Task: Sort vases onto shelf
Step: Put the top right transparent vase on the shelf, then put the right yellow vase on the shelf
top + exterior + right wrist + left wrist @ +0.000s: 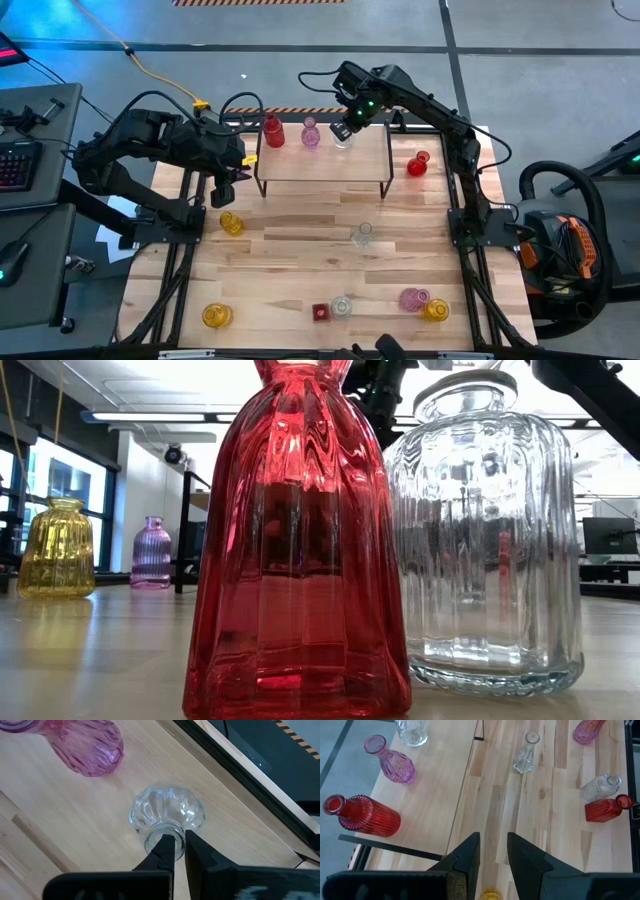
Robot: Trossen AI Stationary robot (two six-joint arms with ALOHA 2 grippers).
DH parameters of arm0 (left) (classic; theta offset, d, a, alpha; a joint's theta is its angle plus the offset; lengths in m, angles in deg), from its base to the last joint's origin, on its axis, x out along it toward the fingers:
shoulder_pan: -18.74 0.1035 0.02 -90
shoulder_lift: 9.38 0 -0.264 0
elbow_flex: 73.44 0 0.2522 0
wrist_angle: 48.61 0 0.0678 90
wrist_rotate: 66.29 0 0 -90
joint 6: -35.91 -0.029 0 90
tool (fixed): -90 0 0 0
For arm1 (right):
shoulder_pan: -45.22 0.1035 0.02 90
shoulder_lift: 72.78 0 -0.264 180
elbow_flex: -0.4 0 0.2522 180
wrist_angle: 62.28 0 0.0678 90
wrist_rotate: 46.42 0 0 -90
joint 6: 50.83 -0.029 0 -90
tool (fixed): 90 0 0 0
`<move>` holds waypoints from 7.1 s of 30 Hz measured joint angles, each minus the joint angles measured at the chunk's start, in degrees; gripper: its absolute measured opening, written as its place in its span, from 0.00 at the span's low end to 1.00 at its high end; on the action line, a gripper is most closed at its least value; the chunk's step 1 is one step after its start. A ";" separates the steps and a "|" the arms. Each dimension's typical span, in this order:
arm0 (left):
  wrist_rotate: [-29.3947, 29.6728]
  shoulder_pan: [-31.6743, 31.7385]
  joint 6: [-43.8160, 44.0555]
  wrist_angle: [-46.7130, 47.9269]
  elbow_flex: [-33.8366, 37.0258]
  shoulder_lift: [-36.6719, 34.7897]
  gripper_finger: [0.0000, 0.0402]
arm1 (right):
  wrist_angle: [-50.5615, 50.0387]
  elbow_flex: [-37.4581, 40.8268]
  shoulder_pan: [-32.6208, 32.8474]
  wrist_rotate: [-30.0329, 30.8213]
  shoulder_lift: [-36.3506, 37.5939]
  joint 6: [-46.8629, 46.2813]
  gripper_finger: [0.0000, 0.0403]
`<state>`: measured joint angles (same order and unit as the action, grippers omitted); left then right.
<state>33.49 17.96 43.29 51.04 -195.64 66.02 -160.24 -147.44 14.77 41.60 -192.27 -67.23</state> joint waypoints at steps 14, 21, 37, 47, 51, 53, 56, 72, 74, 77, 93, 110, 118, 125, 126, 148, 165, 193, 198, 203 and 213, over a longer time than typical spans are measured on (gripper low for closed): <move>0.02 0.00 0.00 -0.01 0.00 0.00 0.22 | 0.48 -0.06 0.15 0.00 -0.52 0.15 0.00; 0.02 0.00 -0.02 0.00 0.00 0.00 0.22 | 2.12 -0.06 0.17 0.00 -0.65 -0.03 0.00; 0.00 0.00 -0.02 0.00 0.00 -0.01 0.22 | 1.71 -0.04 0.17 0.13 -0.65 -0.36 0.08; 0.01 -0.02 -0.04 0.00 0.00 0.00 0.22 | 2.35 -0.04 0.07 0.27 -0.65 -0.07 0.08; 0.01 0.00 -0.04 0.00 0.00 0.00 0.22 | 2.62 -0.04 0.07 1.91 -0.65 -0.07 0.08; 0.02 -0.02 -0.04 0.00 0.00 0.00 0.22 | 2.62 -0.04 0.07 2.46 -0.65 -0.04 0.08; 0.00 -0.01 -0.02 0.01 0.00 0.00 0.22 | 2.62 -0.04 0.07 2.44 -0.65 -0.04 0.08; 0.00 -0.02 -0.02 0.00 0.02 0.00 0.22 | 4.95 -0.54 0.15 -1.55 1.09 -0.04 0.08; 0.00 -0.02 -0.02 0.02 0.02 0.00 0.22 | 4.73 -0.85 0.17 -1.61 1.12 -0.05 0.08; 0.00 -0.01 -0.02 0.02 0.02 0.00 0.22 | 4.51 -0.76 0.17 -1.63 1.67 -0.04 0.08; 0.00 -0.02 0.51 4.16 0.02 -0.02 0.22 | -6.02 -0.83 5.36 -3.67 10.92 -3.00 0.08; -4.62 -0.83 -0.27 4.17 5.36 -3.08 0.22 | -5.81 -0.83 21.91 -5.73 15.15 -16.12 0.20; -4.65 -1.60 1.54 4.13 16.06 -7.86 0.22 | -5.81 -0.81 31.12 -4.56 15.15 -27.92 0.21; -4.65 -1.60 2.51 4.09 21.63 -10.42 0.22 | -5.70 4.22 40.96 1.25 16.82 -37.67 0.21; -4.67 -1.60 2.50 4.19 21.91 -10.49 0.22 | -5.76 5.72 42.18 2.34 17.54 -39.84 0.21; -4.59 -1.60 5.90 1.15 22.05 -10.56 0.22 | -5.42 48.86 67.91 3.56 45.63 -90.90 0.21; -3.36 -1.33 11.01 0.81 22.05 -10.54 0.22 | 9.22 63.56 85.11 -1.25 46.74 -104.36 0.21; -1.57 -1.33 15.06 -0.48 22.05 -10.54 0.22 | 27.43 73.31 88.76 -4.00 39.63 -109.11 0.21; -1.53 -1.33 15.06 -0.48 22.05 -10.54 0.22 | 29.38 73.31 88.75 -4.24 38.10 -108.13 0.21; -1.53 -1.33 15.06 -0.48 22.05 -10.54 0.22 | 28.51 73.51 88.74 -4.02 37.89 -109.33 0.21; -1.51 -1.33 15.06 -0.50 22.05 -10.54 0.22 | 28.30 73.53 88.74 -2.97 37.16 -109.23 0.21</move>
<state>31.98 16.63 58.35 50.53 -173.59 55.48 -131.94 -73.91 103.51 38.63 -155.12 -176.46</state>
